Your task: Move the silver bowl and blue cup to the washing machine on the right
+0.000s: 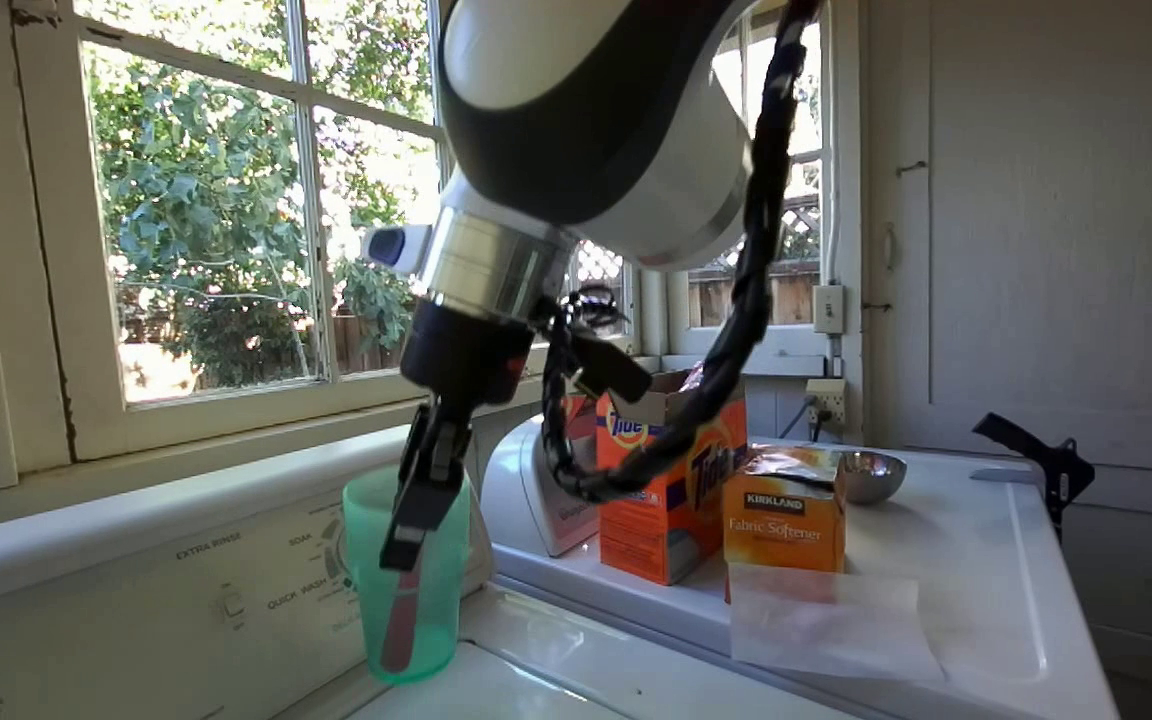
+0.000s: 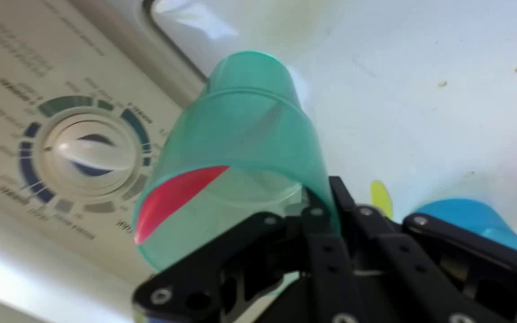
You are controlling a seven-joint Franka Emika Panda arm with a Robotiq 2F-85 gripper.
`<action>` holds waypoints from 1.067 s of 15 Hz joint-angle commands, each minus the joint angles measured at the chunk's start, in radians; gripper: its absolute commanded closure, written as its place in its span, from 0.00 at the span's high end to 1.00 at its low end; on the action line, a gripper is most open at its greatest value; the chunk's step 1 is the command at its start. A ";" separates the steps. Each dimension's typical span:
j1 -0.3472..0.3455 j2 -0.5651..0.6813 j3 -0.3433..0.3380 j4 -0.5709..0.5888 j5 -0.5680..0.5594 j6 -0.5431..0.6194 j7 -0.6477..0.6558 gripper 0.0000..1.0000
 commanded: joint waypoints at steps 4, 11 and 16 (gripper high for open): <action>0.002 -0.350 -0.115 -0.186 -0.174 0.100 0.247 0.02; -0.072 -0.708 -0.196 -0.403 -0.539 0.078 0.630 0.02; -0.204 -0.879 -0.120 -0.538 -0.838 -0.002 0.985 0.02</action>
